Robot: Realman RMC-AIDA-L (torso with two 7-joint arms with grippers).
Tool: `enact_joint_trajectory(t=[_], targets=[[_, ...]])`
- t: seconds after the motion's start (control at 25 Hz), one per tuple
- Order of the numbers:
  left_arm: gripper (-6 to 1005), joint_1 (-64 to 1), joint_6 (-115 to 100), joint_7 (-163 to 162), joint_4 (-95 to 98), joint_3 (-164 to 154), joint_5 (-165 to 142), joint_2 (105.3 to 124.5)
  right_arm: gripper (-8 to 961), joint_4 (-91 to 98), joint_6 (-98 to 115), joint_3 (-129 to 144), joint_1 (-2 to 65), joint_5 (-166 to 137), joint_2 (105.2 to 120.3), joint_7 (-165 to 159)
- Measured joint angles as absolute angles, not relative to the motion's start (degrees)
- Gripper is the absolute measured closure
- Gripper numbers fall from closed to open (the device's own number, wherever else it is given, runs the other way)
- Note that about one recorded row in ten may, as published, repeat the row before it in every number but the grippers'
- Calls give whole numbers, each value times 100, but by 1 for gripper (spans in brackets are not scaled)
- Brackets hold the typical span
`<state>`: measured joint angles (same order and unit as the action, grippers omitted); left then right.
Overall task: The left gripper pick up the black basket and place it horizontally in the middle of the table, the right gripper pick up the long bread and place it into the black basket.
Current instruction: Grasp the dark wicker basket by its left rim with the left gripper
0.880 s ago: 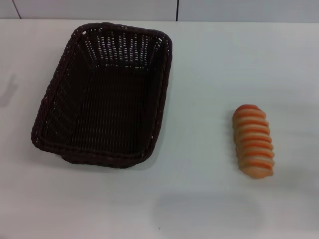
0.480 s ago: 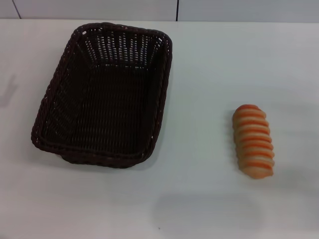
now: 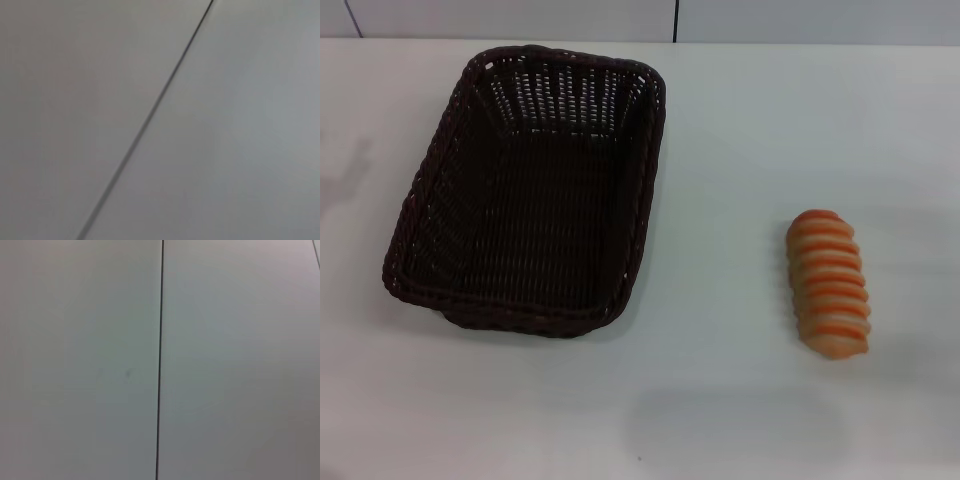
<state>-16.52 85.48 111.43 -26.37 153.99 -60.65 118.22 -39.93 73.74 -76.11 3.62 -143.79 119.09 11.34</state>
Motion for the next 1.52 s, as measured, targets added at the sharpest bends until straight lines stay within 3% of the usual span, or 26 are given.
enact_joint_trajectory(t=[0.4,0.68,1.52], targets=[[188,-1077,6366,7364,-6223,13268,-7485,11799,408,-3996,7383,-7611,356,-14379,11909,1134],[188,-1295,6205,4156,-8402,12807,-10815,11795,408,-3993,7383,-7611,383,-14379,11909,1134],[189,-2049,7501,1146,-9994,10852,-15196,11824,407,-3954,7395,-7611,467,-14379,11905,1134]])
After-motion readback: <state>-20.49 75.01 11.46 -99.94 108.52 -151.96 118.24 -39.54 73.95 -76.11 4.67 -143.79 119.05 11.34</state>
